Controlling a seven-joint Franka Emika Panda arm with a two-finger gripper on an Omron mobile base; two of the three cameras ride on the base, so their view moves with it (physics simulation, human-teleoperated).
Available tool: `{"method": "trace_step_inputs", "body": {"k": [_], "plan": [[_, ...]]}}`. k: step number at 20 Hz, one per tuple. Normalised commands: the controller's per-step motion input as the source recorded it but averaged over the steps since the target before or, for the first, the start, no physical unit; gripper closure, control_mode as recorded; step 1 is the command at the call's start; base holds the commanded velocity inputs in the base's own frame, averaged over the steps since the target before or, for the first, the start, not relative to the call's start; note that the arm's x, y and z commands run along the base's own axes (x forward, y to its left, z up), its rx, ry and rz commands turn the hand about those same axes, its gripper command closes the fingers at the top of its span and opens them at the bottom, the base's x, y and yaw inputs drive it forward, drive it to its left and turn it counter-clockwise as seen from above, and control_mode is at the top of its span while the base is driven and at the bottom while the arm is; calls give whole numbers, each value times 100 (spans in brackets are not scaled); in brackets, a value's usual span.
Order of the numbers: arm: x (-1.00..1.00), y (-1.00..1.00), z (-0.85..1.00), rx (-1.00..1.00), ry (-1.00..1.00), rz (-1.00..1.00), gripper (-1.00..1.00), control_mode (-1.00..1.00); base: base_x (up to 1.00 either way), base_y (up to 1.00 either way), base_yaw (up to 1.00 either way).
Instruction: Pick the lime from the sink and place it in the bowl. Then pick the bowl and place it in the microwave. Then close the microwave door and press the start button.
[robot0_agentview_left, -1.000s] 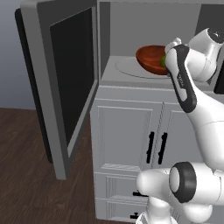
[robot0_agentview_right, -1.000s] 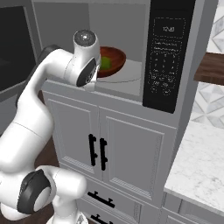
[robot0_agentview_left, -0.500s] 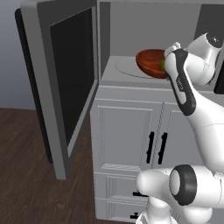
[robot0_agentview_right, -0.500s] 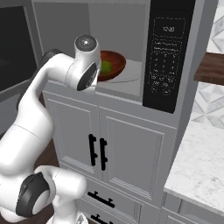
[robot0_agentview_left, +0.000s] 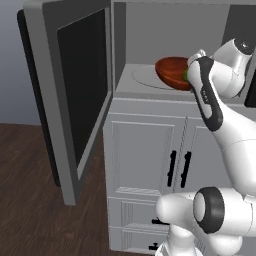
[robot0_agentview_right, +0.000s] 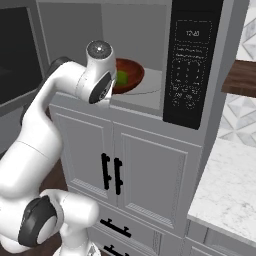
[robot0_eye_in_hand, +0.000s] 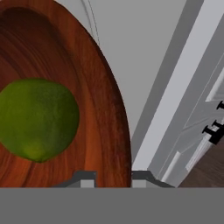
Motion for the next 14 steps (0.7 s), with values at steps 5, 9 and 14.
{"method": "trace_step_inputs", "body": {"k": [5,9,14], "plan": [[46,-1,0,0,6,0,100,-100,0,0,0],[51,0,-7,0,5,0,100,-100,0,0,0],[42,0,-11,0,3,0,-100,-100,0,0,0]]}}
